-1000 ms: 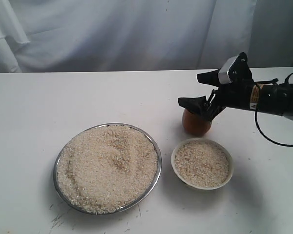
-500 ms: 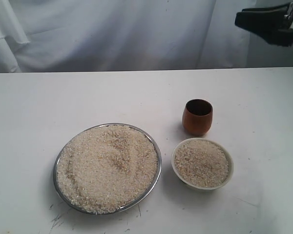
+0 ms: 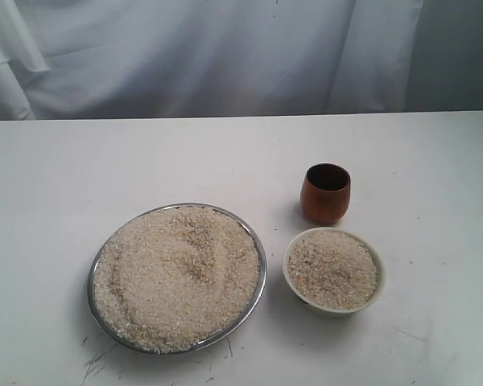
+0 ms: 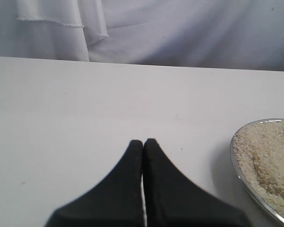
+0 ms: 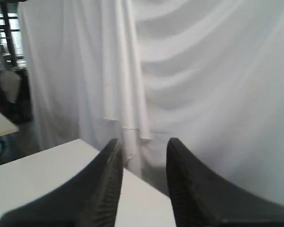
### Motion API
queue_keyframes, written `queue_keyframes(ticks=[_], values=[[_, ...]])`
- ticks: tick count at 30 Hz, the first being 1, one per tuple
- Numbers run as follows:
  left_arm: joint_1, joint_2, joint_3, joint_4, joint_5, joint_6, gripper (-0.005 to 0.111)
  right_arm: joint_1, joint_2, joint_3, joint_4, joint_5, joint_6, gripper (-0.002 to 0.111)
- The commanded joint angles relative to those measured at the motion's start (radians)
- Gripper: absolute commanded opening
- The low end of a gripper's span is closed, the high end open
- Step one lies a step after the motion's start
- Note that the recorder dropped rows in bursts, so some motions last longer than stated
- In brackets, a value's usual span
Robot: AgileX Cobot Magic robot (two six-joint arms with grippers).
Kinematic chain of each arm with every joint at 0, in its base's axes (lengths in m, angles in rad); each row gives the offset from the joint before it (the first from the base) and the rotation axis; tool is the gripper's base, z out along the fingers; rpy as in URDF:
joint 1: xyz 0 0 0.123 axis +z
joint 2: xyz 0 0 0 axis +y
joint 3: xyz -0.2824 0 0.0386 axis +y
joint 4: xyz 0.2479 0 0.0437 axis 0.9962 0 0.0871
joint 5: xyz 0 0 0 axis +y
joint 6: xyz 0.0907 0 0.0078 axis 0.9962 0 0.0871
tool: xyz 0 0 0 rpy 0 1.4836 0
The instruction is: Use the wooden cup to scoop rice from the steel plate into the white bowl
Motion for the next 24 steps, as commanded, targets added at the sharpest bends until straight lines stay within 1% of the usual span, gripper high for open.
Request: queue_keyframes(ticks=[1, 3, 4, 6, 9, 13, 16, 20, 24], values=[[-0.003, -0.004, 0.005, 0.001, -0.014, 0.0, 0.0, 0.06, -0.159, 0.05, 0.033, 0.525, 0.075, 0.03], [-0.003, -0.004, 0.005, 0.001, -0.014, 0.0, 0.0, 0.104, -0.263, 0.092, 0.033, 0.803, 0.102, 0.03], [-0.003, -0.004, 0.005, 0.001, -0.014, 0.0, 0.0, 0.124, -0.319, 0.121, 0.035, 0.913, 0.102, 0.03], [-0.003, -0.004, 0.005, 0.001, -0.014, 0.0, 0.0, 0.14, -0.421, 0.19, 0.033, 1.011, 0.076, 0.03], [-0.003, -0.004, 0.005, 0.001, -0.014, 0.0, 0.0, 0.14, -0.585, 0.307, 0.033, 1.049, 0.029, 0.03], [-0.003, -0.004, 0.005, 0.001, -0.014, 0.0, 0.0, 0.14, -0.838, 0.497, 0.035, 1.052, 0.027, 0.03], [-0.003, -0.004, 0.005, 0.001, -0.014, 0.0, 0.0, 0.14, -0.982, 0.636, 0.048, 1.047, 0.062, 0.03], [-0.003, -0.004, 0.005, 0.001, -0.014, 0.0, 0.0, 0.14, -1.116, 0.777, 0.048, 1.018, 0.108, 0.03], [-0.003, -0.004, 0.005, 0.001, -0.014, 0.0, 0.0, 0.14, -1.178, 0.877, 0.065, 0.969, 0.122, 0.03]])
